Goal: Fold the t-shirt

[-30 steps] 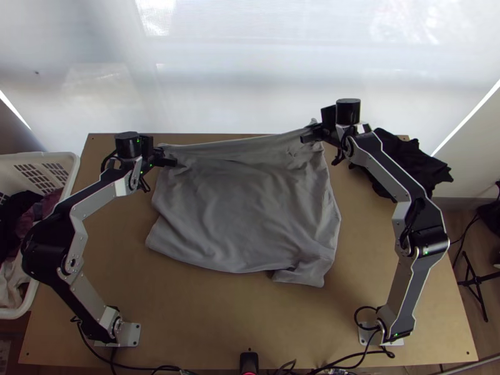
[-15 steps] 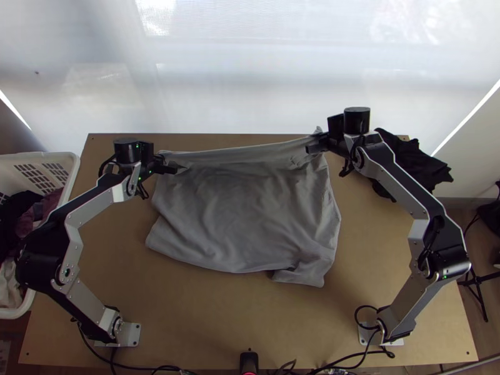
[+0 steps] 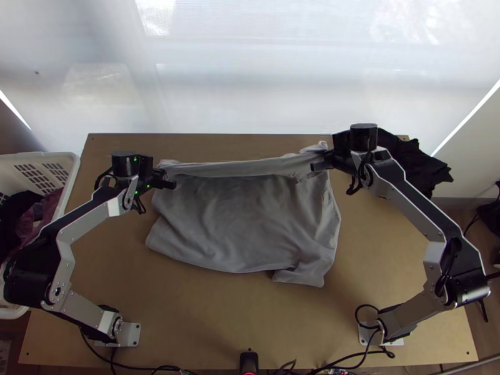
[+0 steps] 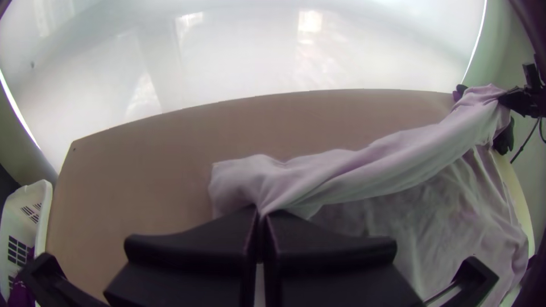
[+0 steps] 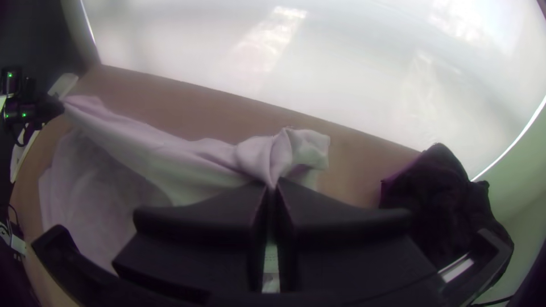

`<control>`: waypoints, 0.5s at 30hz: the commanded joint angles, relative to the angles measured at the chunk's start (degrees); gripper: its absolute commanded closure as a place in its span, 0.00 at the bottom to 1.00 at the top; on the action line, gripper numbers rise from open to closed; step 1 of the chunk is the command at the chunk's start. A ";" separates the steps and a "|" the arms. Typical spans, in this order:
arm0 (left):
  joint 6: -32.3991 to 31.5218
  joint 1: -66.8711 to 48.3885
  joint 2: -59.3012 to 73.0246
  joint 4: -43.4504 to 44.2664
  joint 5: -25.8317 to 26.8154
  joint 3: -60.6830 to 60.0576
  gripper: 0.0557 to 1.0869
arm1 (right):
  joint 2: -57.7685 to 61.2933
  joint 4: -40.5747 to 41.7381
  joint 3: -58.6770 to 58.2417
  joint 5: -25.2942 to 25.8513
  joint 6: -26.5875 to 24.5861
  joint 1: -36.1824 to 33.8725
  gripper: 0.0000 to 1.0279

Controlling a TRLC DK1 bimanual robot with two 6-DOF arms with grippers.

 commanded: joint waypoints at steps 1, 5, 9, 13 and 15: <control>0.54 -0.01 -2.56 -0.17 0.26 -4.50 0.97 | -3.92 -0.12 -6.01 -0.20 0.25 1.89 0.97; 0.72 -0.10 -3.09 -0.17 0.26 -5.73 0.97 | -4.89 -0.12 -8.12 -0.12 0.43 2.77 0.97; 1.25 -0.10 -3.09 -0.26 0.26 -6.43 0.97 | -5.06 -0.12 -9.43 -0.12 0.34 2.60 0.97; 2.48 -0.10 -2.74 -0.88 0.26 -6.78 0.97 | -4.71 0.06 -10.75 -0.12 0.16 2.24 0.97; 2.83 -0.01 -2.47 -0.96 0.26 -6.78 0.97 | -4.27 0.14 -10.84 -0.12 0.25 2.16 0.97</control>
